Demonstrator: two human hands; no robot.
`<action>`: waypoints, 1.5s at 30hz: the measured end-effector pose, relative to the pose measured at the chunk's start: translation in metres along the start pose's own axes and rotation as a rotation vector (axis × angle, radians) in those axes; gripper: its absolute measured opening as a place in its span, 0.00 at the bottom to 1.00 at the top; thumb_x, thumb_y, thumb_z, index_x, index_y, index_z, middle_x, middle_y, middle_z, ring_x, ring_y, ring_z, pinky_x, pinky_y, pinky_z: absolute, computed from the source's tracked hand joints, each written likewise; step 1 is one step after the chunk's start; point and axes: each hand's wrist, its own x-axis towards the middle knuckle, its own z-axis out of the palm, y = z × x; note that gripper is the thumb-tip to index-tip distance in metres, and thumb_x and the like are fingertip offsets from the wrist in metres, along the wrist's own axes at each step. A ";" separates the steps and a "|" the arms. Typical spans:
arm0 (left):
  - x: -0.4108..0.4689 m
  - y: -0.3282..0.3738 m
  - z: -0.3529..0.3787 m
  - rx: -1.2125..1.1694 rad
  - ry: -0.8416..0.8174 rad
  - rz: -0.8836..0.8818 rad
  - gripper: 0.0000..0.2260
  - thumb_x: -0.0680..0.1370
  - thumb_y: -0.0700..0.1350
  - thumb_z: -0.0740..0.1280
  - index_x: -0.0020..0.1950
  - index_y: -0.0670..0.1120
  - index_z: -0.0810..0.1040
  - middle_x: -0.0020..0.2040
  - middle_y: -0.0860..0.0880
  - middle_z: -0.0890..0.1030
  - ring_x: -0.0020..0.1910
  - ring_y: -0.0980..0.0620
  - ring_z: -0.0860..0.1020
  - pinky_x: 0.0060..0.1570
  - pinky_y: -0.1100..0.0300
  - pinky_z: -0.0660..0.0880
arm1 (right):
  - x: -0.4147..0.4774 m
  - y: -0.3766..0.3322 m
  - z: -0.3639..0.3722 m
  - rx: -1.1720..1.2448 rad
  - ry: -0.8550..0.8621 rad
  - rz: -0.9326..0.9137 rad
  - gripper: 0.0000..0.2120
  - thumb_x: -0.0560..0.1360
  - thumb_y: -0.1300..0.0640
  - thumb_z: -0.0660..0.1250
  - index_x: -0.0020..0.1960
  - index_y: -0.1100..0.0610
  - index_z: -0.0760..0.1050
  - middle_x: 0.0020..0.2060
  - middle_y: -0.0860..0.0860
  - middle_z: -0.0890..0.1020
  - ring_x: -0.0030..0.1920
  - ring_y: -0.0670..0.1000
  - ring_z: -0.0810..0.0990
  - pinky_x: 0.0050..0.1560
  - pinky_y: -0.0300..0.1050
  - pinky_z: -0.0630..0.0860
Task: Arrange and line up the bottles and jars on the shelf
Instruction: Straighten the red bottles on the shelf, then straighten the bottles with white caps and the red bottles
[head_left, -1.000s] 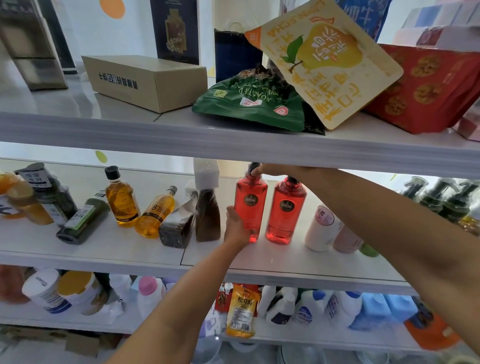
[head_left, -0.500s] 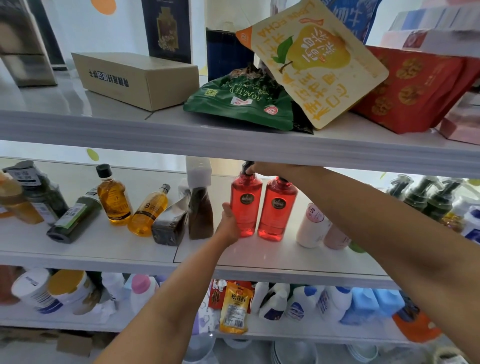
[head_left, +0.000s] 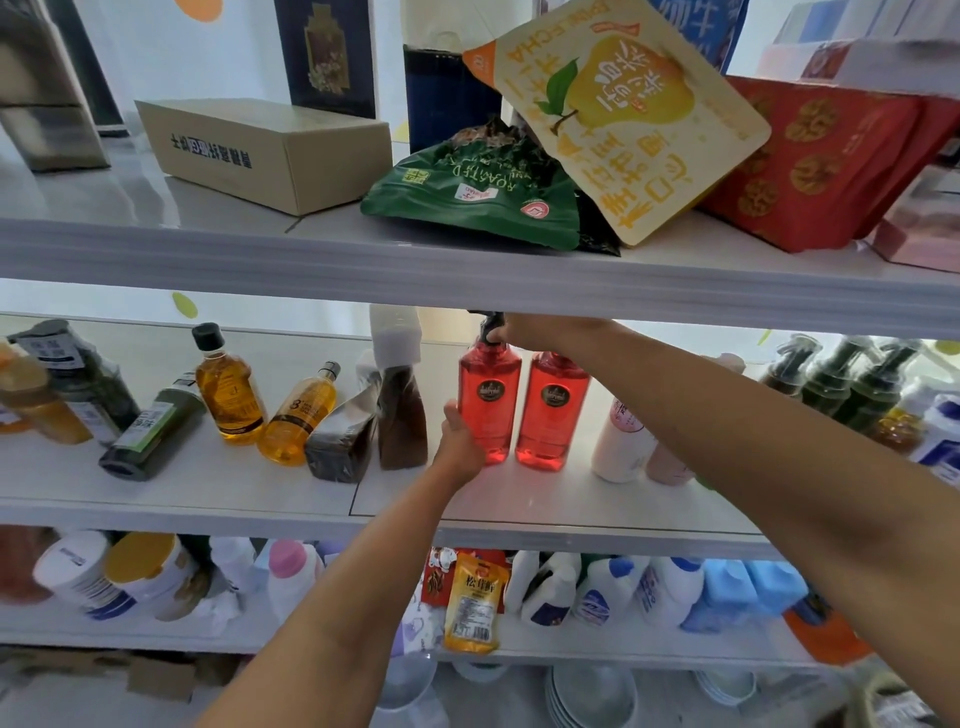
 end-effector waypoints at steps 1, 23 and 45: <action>0.002 -0.007 -0.002 0.024 0.011 -0.002 0.41 0.65 0.66 0.62 0.69 0.43 0.57 0.61 0.44 0.73 0.58 0.46 0.75 0.53 0.50 0.79 | -0.002 -0.004 -0.002 -0.045 0.047 -0.024 0.06 0.79 0.55 0.62 0.50 0.57 0.75 0.43 0.49 0.78 0.47 0.51 0.75 0.46 0.40 0.63; -0.074 -0.050 -0.140 0.366 0.602 -0.031 0.13 0.78 0.41 0.64 0.62 0.41 0.73 0.61 0.41 0.74 0.62 0.44 0.72 0.60 0.55 0.70 | 0.002 -0.138 0.036 -0.135 0.250 -0.210 0.29 0.74 0.42 0.66 0.67 0.58 0.64 0.63 0.53 0.73 0.63 0.58 0.73 0.57 0.49 0.71; 0.007 -0.023 -0.159 0.401 -0.190 0.265 0.29 0.67 0.46 0.76 0.66 0.47 0.71 0.59 0.45 0.78 0.58 0.45 0.76 0.59 0.48 0.75 | 0.020 -0.179 0.018 -0.119 -0.086 0.380 0.22 0.77 0.50 0.65 0.65 0.62 0.70 0.63 0.57 0.76 0.57 0.56 0.75 0.61 0.48 0.70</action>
